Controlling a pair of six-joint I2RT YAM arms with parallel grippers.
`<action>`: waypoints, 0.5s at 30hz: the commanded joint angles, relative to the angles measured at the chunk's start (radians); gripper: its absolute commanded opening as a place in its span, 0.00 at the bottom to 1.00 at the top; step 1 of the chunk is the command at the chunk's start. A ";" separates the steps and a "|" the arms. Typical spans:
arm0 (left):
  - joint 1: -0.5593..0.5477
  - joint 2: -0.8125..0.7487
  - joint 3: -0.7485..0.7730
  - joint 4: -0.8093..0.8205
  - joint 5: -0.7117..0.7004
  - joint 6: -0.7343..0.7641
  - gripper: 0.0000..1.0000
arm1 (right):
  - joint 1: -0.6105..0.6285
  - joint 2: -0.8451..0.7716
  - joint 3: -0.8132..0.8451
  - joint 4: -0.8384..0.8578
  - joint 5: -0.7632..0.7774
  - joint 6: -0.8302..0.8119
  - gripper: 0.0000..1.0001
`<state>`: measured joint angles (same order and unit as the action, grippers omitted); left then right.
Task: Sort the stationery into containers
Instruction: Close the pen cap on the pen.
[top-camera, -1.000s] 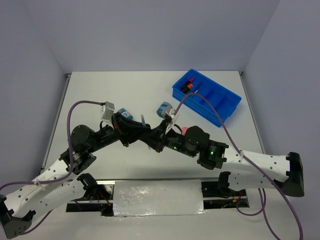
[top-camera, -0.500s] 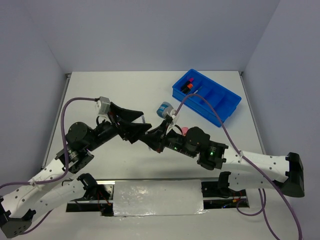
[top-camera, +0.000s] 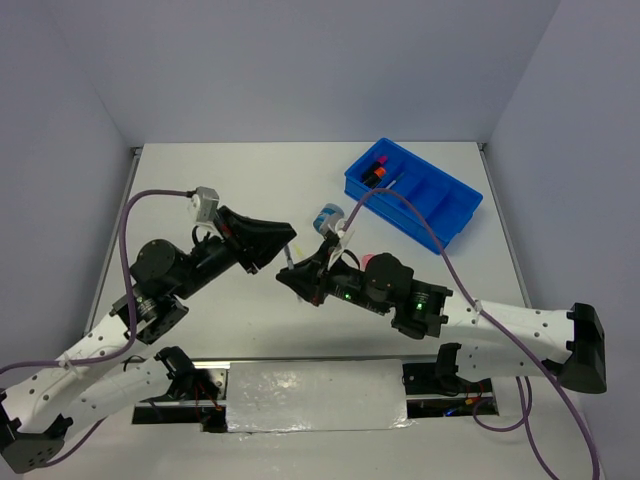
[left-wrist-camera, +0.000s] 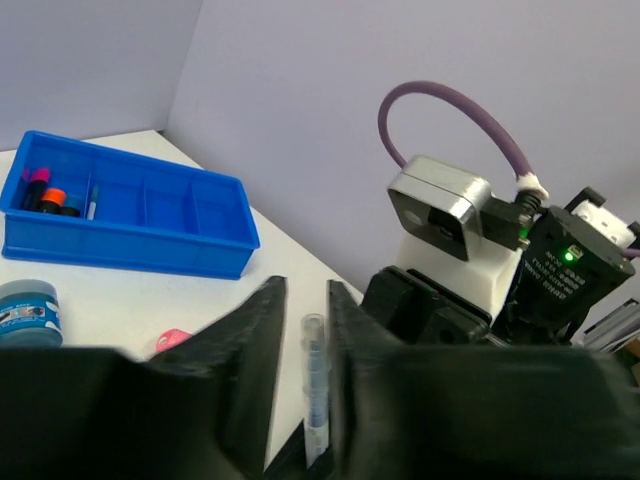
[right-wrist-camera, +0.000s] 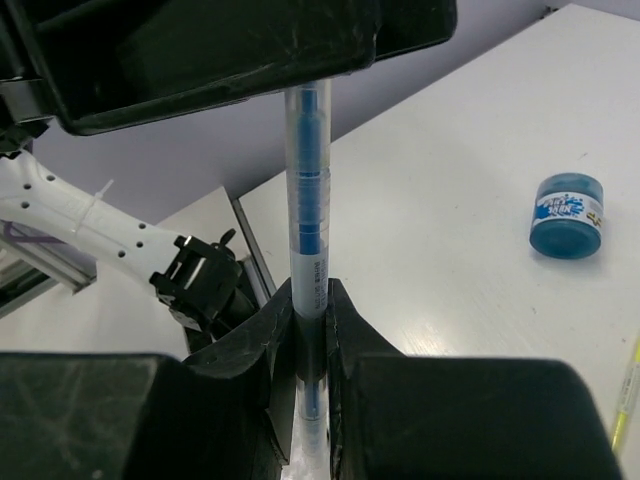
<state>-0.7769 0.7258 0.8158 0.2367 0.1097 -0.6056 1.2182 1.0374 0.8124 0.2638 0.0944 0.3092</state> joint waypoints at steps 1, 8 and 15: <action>-0.004 0.011 0.025 0.026 0.011 0.007 0.32 | -0.005 -0.002 0.048 0.012 0.011 -0.018 0.00; -0.004 0.029 -0.010 -0.014 0.039 -0.017 0.00 | -0.055 0.012 0.163 -0.009 0.012 -0.065 0.00; -0.008 0.035 -0.193 0.044 0.074 -0.109 0.00 | -0.166 0.084 0.392 -0.055 -0.114 -0.105 0.00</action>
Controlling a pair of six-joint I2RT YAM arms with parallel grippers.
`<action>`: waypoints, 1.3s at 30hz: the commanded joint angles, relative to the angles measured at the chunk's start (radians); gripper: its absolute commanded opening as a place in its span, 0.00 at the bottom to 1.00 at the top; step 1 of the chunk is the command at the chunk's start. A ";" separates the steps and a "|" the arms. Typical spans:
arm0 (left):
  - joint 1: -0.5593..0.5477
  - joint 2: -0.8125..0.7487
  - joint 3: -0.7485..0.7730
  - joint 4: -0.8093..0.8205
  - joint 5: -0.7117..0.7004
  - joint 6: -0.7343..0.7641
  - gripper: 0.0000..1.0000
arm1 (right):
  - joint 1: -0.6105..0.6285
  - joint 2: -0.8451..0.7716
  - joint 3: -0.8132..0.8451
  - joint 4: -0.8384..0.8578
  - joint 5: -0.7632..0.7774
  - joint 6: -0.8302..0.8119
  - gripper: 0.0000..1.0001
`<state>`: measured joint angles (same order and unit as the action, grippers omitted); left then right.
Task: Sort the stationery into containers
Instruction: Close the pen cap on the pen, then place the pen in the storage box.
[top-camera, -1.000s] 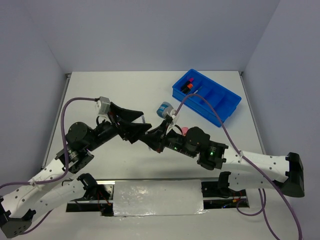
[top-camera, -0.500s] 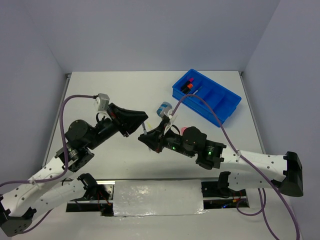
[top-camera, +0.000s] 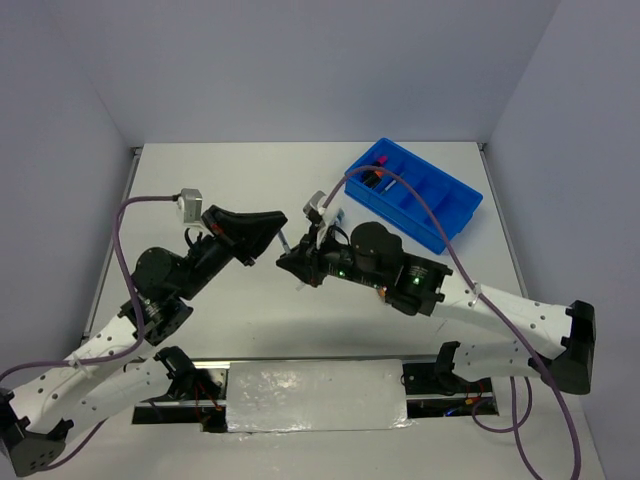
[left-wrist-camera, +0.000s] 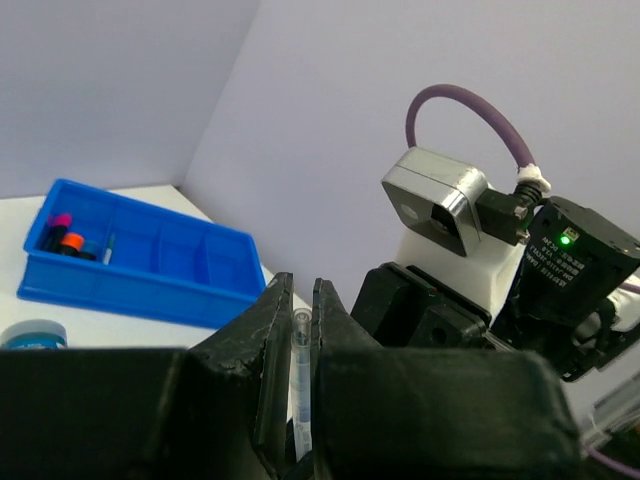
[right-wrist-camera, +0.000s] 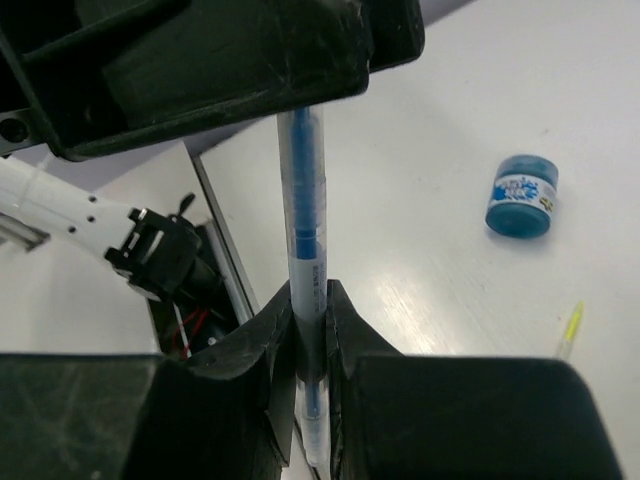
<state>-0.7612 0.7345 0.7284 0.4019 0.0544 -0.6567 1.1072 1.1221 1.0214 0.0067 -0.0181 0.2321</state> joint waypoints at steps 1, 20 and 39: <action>-0.035 0.032 -0.119 -0.114 0.131 -0.064 0.00 | -0.063 0.011 0.206 0.194 -0.012 -0.030 0.00; -0.115 0.223 0.376 -0.526 -0.257 0.137 0.24 | -0.101 0.104 0.008 0.145 -0.186 0.096 0.00; -0.049 0.238 0.527 -1.028 -0.791 -0.120 0.99 | -0.814 0.218 0.098 -0.280 0.366 0.515 0.00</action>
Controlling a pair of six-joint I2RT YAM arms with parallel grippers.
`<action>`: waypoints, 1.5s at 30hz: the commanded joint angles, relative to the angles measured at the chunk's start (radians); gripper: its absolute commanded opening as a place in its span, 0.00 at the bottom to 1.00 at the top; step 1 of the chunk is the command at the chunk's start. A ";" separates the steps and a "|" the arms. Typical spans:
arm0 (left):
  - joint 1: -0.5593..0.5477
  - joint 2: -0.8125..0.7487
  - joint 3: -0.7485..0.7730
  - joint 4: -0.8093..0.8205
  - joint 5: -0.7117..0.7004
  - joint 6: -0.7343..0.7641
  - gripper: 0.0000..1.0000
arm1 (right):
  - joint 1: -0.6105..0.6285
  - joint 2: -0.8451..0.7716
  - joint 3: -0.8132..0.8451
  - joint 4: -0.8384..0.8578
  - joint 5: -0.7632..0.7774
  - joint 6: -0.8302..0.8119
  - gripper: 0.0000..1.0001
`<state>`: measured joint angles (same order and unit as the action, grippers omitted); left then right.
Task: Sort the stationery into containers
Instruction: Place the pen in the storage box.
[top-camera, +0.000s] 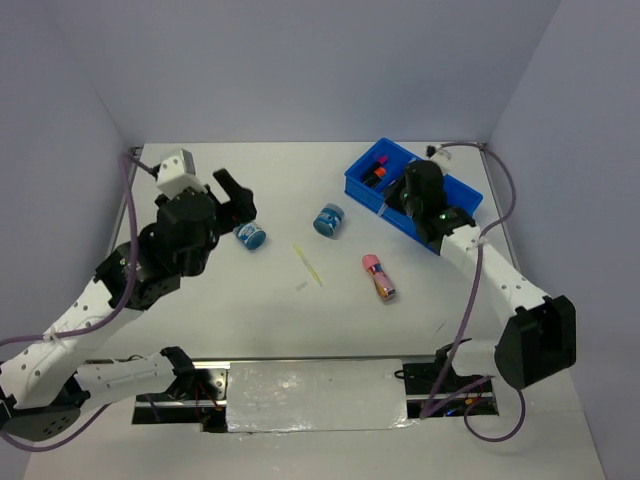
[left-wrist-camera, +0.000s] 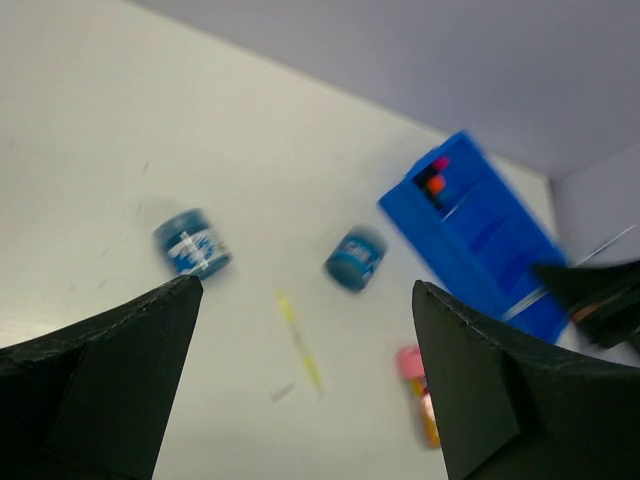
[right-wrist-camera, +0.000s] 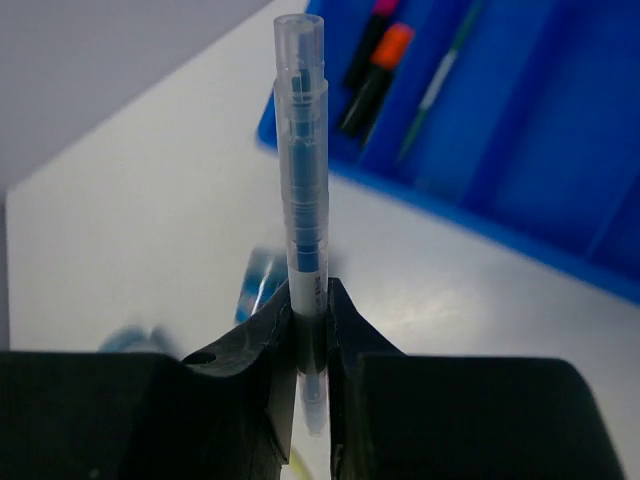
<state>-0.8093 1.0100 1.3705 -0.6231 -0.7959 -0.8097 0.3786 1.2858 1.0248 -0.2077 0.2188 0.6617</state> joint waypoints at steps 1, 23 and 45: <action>-0.001 -0.056 -0.192 -0.001 0.095 0.043 0.99 | -0.108 0.126 0.148 -0.070 0.126 0.090 0.00; 0.001 -0.189 -0.560 0.075 0.394 0.127 0.99 | -0.271 0.675 0.534 -0.134 0.027 0.142 0.25; 0.001 -0.146 -0.384 -0.219 0.144 -0.014 0.99 | 0.134 0.241 0.435 -0.226 -0.136 -0.454 0.64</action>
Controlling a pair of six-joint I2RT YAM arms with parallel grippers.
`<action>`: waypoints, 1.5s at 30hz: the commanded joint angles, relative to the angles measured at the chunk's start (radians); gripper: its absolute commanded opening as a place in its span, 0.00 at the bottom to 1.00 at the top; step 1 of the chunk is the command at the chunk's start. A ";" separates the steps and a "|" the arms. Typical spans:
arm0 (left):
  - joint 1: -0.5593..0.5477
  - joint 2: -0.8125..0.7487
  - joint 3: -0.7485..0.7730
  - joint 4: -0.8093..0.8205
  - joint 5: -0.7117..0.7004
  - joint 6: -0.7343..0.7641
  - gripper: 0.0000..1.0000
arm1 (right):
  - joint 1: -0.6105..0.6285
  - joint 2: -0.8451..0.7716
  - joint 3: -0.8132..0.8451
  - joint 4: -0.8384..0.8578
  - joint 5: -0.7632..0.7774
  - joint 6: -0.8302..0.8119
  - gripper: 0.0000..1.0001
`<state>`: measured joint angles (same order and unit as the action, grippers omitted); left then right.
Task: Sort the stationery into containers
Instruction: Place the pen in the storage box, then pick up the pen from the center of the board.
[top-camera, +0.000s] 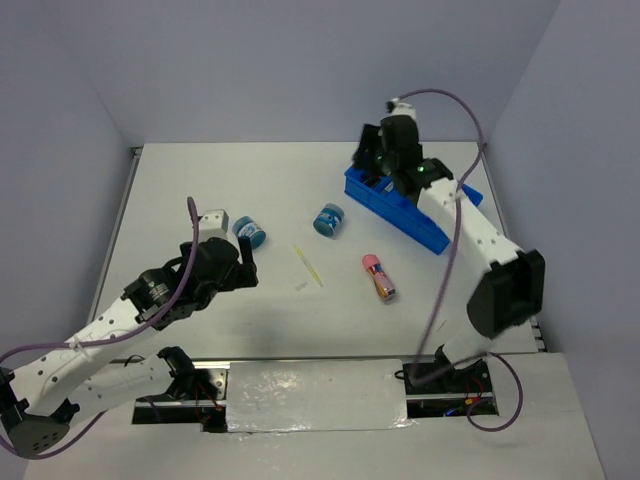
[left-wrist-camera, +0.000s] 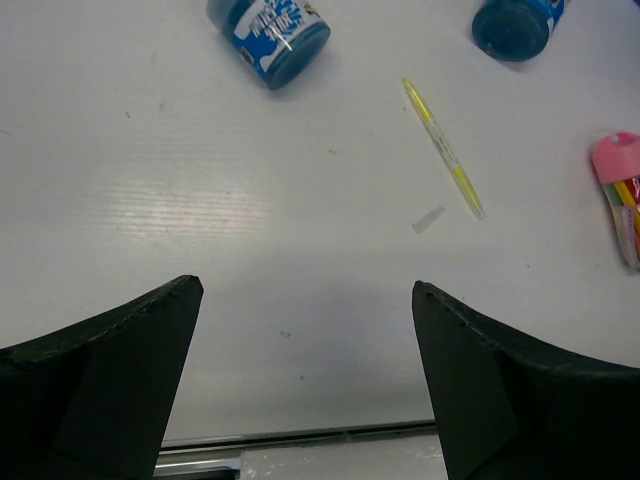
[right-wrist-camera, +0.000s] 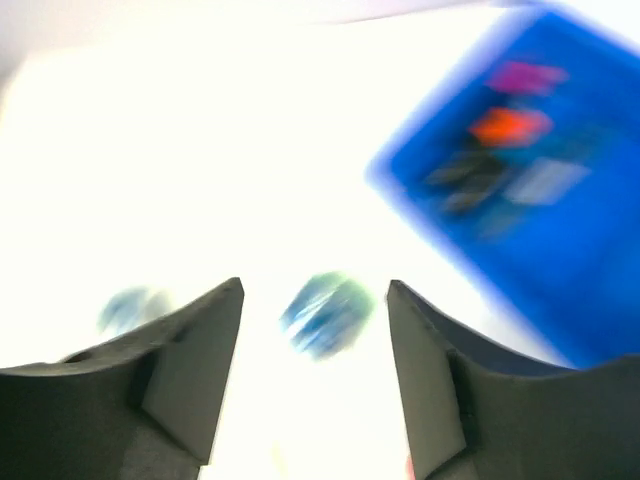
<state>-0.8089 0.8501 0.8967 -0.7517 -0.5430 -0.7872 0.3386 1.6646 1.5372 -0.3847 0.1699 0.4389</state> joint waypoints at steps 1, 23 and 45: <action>0.001 0.015 0.102 -0.098 -0.107 -0.011 0.99 | 0.221 -0.158 -0.116 -0.063 -0.090 -0.247 0.68; 0.001 -0.234 0.036 0.015 0.067 0.295 0.99 | 0.527 0.277 -0.131 -0.068 -0.020 -0.281 0.57; 0.002 -0.119 0.079 -0.003 0.054 0.257 0.99 | 0.467 0.155 -0.121 -0.060 -0.164 -0.282 0.00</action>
<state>-0.8089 0.6701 0.9337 -0.7792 -0.4683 -0.5053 0.8005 1.9926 1.3972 -0.4618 0.0429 0.1585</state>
